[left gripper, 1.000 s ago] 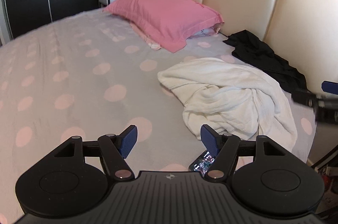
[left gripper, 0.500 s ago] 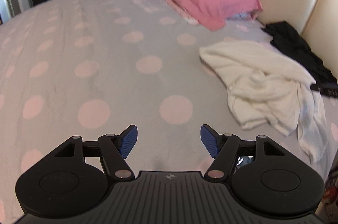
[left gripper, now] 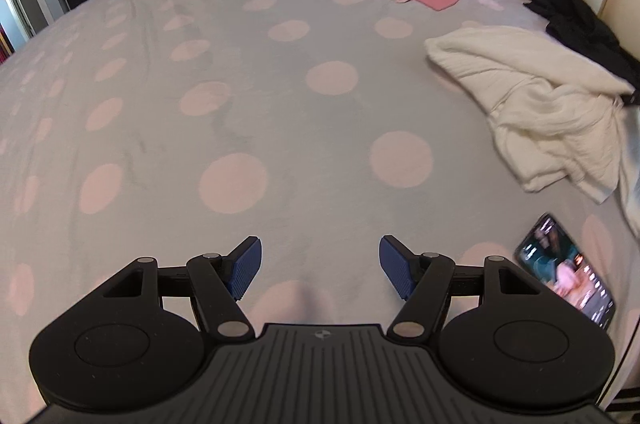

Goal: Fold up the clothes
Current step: 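Grasp the white muslin shirt with the right gripper and lift it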

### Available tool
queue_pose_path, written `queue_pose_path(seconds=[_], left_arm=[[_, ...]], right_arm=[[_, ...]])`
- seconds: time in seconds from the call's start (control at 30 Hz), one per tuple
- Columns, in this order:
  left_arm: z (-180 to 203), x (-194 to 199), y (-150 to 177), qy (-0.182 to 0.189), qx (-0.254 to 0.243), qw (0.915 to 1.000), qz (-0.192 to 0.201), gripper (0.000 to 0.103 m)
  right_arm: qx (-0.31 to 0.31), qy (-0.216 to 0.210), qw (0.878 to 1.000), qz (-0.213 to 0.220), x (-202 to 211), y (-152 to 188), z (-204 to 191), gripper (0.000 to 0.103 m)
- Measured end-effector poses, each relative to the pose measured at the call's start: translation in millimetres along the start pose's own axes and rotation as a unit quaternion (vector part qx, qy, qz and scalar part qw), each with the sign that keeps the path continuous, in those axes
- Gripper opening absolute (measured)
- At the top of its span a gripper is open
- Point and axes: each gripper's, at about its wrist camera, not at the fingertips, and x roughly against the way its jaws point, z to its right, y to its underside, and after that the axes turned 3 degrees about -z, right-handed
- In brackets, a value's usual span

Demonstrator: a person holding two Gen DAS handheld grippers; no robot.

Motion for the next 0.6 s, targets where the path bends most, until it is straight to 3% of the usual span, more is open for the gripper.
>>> queue_pose_path(seconds=[0.2,0.33,0.47,0.6], left_arm=[[-13,28,9,-0.023,-0.008,0.9997,0.009,0.064],[-24,56,18,-0.027,-0.001,0.9994,0.02,0.064],[-39,85,28,-0.036,0.007,0.9987,0.035,0.064],[-59,117,43,-0.043,0.018,0.9976,0.052,0.064]], right_arm=[[0.028,-0.026,0.998,0.056,54,-17,-19,0.012],[0.042,-0.067,0.993,0.093,105,-33,-43,0.011],[0.074,-0.128,0.98,0.134,172,-43,-83,0.011],[0.118,-0.198,0.958,0.17,241,-40,-134,0.011]])
